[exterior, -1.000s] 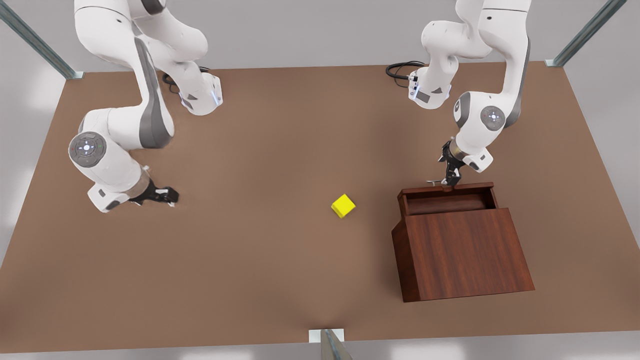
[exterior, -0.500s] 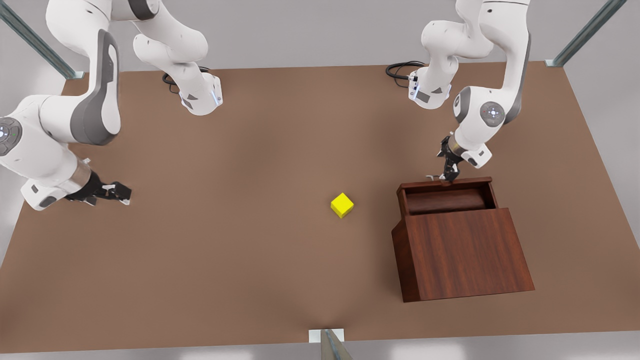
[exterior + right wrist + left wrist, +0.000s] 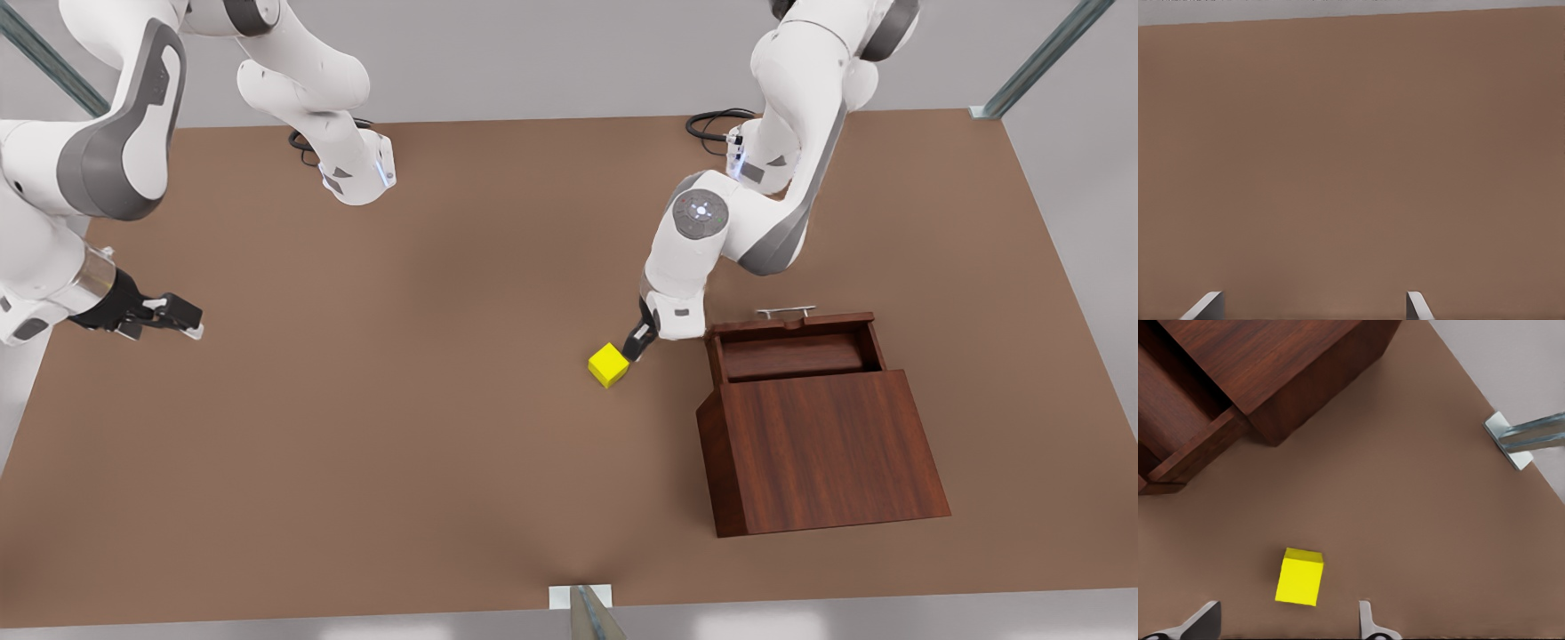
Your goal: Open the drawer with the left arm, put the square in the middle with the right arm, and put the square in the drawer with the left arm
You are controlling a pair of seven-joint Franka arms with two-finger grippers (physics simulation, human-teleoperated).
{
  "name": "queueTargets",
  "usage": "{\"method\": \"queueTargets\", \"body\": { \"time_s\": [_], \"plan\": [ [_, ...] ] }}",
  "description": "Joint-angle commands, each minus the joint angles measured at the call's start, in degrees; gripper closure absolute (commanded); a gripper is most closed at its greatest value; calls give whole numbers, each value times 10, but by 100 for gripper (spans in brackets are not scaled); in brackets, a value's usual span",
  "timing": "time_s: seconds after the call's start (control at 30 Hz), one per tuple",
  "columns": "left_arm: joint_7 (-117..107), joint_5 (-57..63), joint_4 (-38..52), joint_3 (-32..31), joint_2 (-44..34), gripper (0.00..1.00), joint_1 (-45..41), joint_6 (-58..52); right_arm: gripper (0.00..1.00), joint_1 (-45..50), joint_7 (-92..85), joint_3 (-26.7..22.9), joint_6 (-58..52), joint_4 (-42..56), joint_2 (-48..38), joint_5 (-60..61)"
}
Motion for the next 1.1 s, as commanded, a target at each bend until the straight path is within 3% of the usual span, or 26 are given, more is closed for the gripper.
{"method": "queueTargets", "body": {
  "time_s": [0.0,0.17,0.33,0.57,1.07],
  "plan": [
    [31,16,9,0,9,0,-3,0,0,1,0,0,0,1,0,0],
    [382,9,39,-11,69,0,-20,5,0,0,0,-1,0,1,0,0],
    [438,10,55,-17,103,0,-20,10,0,0,-1,-1,8,1,2,0],
    [716,14,65,-19,144,0,-32,39,0,0,-1,-1,9,1,2,0],
    [877,15,73,-19,199,0,-34,40,0,-1,3,0,20,2,2,-8]
  ]
}}
